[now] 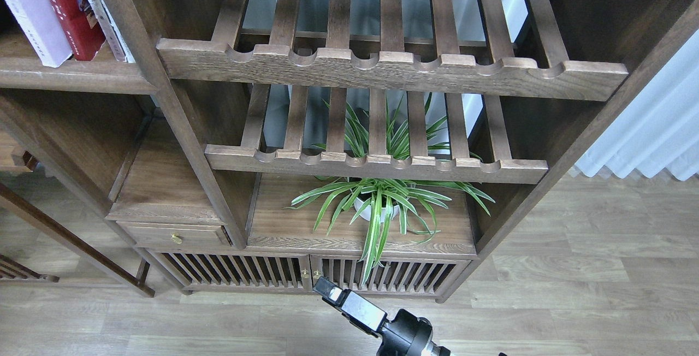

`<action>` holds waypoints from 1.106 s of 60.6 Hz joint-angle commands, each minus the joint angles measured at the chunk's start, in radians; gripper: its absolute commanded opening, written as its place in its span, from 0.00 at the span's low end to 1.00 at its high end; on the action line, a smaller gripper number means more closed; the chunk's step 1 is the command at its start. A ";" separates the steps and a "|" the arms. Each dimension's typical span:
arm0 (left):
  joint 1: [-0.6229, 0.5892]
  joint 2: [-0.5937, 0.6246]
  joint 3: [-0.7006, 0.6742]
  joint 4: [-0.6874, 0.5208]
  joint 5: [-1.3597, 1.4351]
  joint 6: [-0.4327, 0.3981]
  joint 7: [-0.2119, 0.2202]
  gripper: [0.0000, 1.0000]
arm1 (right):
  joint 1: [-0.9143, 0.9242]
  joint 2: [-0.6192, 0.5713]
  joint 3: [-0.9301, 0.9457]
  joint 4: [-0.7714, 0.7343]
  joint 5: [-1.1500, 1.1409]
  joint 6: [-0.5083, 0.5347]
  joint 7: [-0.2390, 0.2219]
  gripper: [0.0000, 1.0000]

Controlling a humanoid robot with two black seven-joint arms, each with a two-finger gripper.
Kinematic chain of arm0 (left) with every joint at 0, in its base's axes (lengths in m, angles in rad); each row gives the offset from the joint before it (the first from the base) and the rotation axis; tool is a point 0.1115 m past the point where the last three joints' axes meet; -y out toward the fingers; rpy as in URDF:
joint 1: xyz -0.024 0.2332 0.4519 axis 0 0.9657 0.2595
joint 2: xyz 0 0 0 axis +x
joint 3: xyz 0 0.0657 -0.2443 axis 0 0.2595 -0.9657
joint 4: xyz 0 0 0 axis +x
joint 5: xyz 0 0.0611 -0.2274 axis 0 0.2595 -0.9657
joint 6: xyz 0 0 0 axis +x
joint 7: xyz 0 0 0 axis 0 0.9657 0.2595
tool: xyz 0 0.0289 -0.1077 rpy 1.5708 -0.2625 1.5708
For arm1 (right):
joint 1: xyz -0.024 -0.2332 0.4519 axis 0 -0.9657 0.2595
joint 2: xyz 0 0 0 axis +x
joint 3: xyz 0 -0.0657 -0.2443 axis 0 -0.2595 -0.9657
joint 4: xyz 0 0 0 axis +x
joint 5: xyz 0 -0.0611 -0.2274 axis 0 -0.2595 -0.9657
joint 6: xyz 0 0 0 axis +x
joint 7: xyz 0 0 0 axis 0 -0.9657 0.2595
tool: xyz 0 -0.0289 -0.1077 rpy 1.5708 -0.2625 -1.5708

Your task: Organize books on shelf

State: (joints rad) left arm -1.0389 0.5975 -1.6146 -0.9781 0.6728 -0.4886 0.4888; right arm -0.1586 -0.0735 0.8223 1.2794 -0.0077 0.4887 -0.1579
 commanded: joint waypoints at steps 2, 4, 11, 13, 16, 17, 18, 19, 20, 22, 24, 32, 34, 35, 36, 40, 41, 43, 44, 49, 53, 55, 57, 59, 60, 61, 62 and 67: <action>-0.036 -0.024 0.030 0.042 0.001 0.000 0.000 0.02 | -0.001 0.001 0.000 0.000 -0.001 0.000 0.000 1.00; -0.046 -0.027 0.038 0.055 0.001 0.000 0.000 0.02 | -0.001 0.006 0.000 0.000 -0.001 0.000 0.000 1.00; -0.084 -0.045 0.067 0.087 0.001 0.000 0.000 0.03 | -0.001 0.014 0.000 0.000 -0.001 0.000 0.000 1.00; -0.095 -0.047 0.074 0.096 0.001 0.000 0.000 0.03 | -0.001 0.015 0.000 0.000 -0.001 0.000 0.000 1.00; -0.107 -0.048 0.093 0.110 0.001 0.000 0.000 0.04 | -0.001 0.015 0.000 0.000 -0.001 0.000 0.000 1.00; -0.113 -0.050 0.101 0.116 0.001 0.000 0.000 0.05 | -0.001 0.017 0.000 0.000 -0.001 0.000 0.000 1.00; -0.116 -0.051 0.105 0.119 0.001 0.000 0.000 0.05 | -0.001 0.017 0.000 0.000 -0.001 0.000 0.000 1.00; -0.121 -0.054 0.108 0.124 -0.001 0.000 0.000 0.07 | -0.001 0.017 0.000 0.000 -0.001 0.000 0.000 1.00; -0.122 -0.058 0.111 0.125 -0.001 0.000 0.000 0.08 | -0.001 0.018 0.000 0.000 -0.001 0.000 0.000 1.00; -0.122 -0.061 0.120 0.125 -0.001 0.000 0.000 0.16 | -0.001 0.017 0.000 0.000 -0.001 0.000 0.000 1.00; -0.122 -0.062 0.128 0.127 -0.001 0.000 0.000 0.24 | -0.001 0.017 0.000 0.000 -0.001 0.000 0.000 1.00; -0.113 -0.081 0.140 0.125 -0.038 0.000 0.000 0.44 | -0.002 0.018 0.009 0.000 0.000 0.000 0.001 1.00; -0.110 -0.087 0.137 0.125 -0.058 0.000 0.000 0.49 | -0.003 0.020 0.020 0.000 0.000 0.000 0.001 1.00; -0.109 -0.088 0.137 0.125 -0.065 0.000 0.000 0.50 | -0.003 0.021 0.023 0.000 0.000 0.000 0.001 1.00; -0.107 -0.088 0.137 0.125 -0.071 0.000 0.000 0.51 | -0.003 0.023 0.024 0.000 0.000 0.000 0.001 1.00; -0.086 -0.088 0.137 0.119 -0.124 0.000 0.000 0.51 | -0.001 0.032 0.035 -0.002 0.002 0.000 0.003 1.00; -0.064 -0.088 0.130 0.114 -0.165 0.000 0.000 0.52 | 0.002 0.044 0.044 -0.008 0.002 0.000 0.003 1.00; -0.056 -0.084 0.128 0.113 -0.179 0.000 0.000 0.52 | 0.004 0.049 0.047 -0.012 0.003 0.000 0.003 1.00; -0.055 -0.082 0.127 0.111 -0.183 0.000 0.000 0.52 | 0.004 0.050 0.047 -0.014 0.003 0.000 0.003 1.00; -0.035 -0.076 0.108 0.101 -0.223 0.000 0.000 0.52 | 0.005 0.063 0.047 -0.017 0.003 0.000 0.003 1.00; -0.007 -0.074 0.075 0.078 -0.260 0.000 0.000 0.52 | 0.010 0.064 0.047 -0.018 0.003 0.000 0.001 1.00; 0.011 -0.076 0.055 0.064 -0.275 0.000 0.000 0.52 | 0.011 0.064 0.049 -0.018 0.003 0.000 0.003 1.00; 0.036 -0.076 0.032 0.049 -0.292 0.000 0.000 0.52 | 0.013 0.067 0.049 -0.018 0.003 0.000 0.003 1.00; 0.071 -0.074 0.001 0.023 -0.305 0.000 0.000 0.52 | 0.014 0.074 0.052 -0.018 0.005 0.000 0.003 1.00; 0.080 -0.073 -0.010 0.015 -0.306 0.000 0.000 0.52 | 0.014 0.074 0.052 -0.018 0.005 0.000 0.003 1.00; 0.089 -0.073 -0.016 0.010 -0.308 0.000 0.000 0.52 | 0.014 0.074 0.054 -0.018 0.005 0.000 0.003 1.00; 0.115 -0.073 -0.043 -0.008 -0.312 0.000 0.000 0.52 | 0.014 0.074 0.061 -0.018 0.009 0.000 0.003 1.00; 0.194 -0.071 -0.126 -0.066 -0.318 0.000 0.000 0.52 | 0.017 0.074 0.080 -0.017 0.011 0.000 0.003 1.00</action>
State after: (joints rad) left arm -0.9481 0.5239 -1.6348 -0.9692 0.3693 -0.4886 0.4892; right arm -0.1449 -0.0011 0.8795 1.2609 -0.0011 0.4887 -0.1550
